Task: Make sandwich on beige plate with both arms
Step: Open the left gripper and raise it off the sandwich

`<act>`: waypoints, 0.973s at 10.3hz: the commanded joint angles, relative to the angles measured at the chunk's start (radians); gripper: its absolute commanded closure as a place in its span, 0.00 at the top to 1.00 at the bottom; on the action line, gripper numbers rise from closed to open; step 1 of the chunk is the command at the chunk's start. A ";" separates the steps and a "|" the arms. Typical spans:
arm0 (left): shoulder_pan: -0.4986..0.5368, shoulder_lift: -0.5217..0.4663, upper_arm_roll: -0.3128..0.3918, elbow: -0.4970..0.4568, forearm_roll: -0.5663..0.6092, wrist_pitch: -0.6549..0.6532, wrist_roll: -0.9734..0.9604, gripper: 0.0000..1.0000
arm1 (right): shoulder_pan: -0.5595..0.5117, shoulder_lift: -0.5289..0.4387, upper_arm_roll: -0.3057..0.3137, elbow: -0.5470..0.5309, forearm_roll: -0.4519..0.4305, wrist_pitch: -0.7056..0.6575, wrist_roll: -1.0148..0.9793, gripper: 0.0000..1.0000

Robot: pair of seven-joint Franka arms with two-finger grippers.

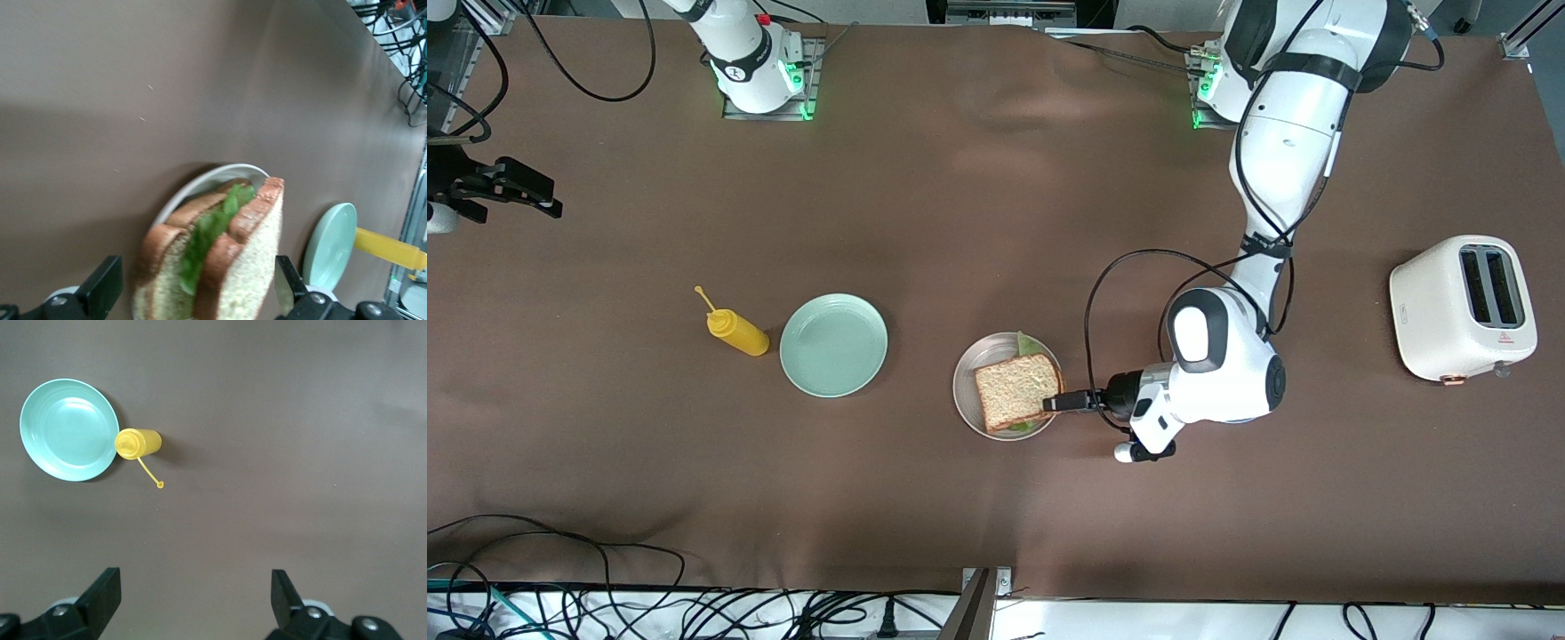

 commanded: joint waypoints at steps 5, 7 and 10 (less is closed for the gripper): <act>0.090 -0.133 0.039 0.004 0.365 -0.280 -0.049 1.00 | -0.002 0.002 0.001 0.019 -0.013 -0.022 0.005 1.00; 0.104 -0.201 0.042 0.003 0.475 -0.367 -0.089 1.00 | -0.002 0.002 0.001 0.019 -0.013 -0.022 0.007 1.00; 0.125 -0.311 0.043 0.004 0.627 -0.497 -0.121 1.00 | -0.002 0.002 0.001 0.019 -0.013 -0.022 0.008 1.00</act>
